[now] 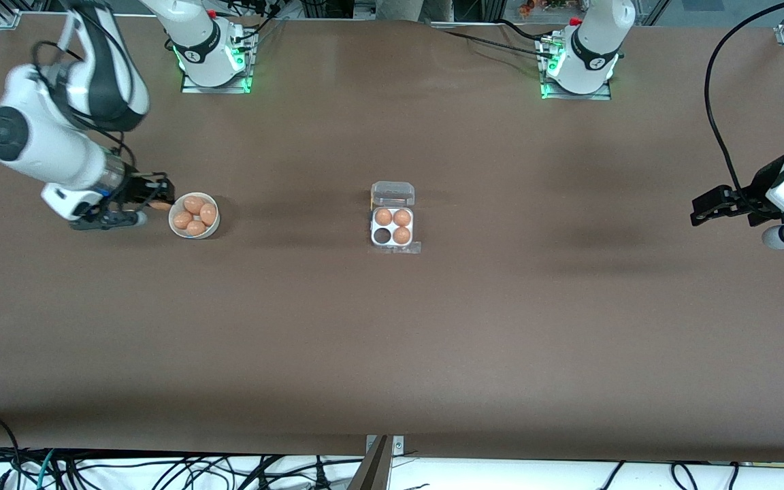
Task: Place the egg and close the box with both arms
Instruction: 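Carry the egg with the right gripper to the clear egg carton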
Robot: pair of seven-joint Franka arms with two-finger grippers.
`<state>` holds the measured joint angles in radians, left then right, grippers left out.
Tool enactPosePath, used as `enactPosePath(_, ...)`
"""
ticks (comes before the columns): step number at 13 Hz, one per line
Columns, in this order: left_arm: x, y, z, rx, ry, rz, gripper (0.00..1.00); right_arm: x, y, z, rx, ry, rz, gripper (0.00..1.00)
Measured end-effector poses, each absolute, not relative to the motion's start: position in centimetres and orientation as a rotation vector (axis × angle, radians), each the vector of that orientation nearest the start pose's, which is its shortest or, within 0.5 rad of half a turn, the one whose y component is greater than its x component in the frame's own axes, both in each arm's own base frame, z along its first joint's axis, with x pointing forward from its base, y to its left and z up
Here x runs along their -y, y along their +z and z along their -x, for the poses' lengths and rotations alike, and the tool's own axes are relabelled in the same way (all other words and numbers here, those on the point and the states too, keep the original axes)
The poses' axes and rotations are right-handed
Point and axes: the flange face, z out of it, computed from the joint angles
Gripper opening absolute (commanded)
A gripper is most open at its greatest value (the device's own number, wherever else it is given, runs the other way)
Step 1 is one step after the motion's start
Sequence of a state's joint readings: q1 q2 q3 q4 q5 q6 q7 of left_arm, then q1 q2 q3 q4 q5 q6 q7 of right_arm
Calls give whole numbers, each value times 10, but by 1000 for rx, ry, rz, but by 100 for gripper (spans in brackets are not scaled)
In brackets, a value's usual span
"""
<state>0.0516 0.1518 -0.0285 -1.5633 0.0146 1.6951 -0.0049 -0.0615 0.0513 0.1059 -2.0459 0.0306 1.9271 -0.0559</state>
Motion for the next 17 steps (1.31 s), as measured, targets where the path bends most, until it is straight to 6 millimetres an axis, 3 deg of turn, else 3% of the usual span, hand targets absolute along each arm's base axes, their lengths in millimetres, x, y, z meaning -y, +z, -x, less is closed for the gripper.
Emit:
enactPosePath(2,-17,550,-607,42,32,3131,100,-22,463,-553,129,261,3092,0)
enactPosePath(4,-17,548,-608,43,38,3131,100,-21,507,-561,130,231,3094,0)
enactPosePath(7,-17,544,-609,43,48,3131,100,-35,540,-570,93,197,3092,0)
enactPosePath(9,-17,543,-609,43,51,3131,100,-75,537,-579,46,200,3094,0)
enactPosePath(12,-18,543,-610,44,51,3131,100,-176,511,-589,-27,241,3106,0)
enactPosePath(14,-18,543,-610,44,52,3131,100,-242,487,-597,-65,243,3089,0)
enactPosePath(17,-18,542,-610,44,52,3131,100,-321,436,-602,-130,170,3057,0)
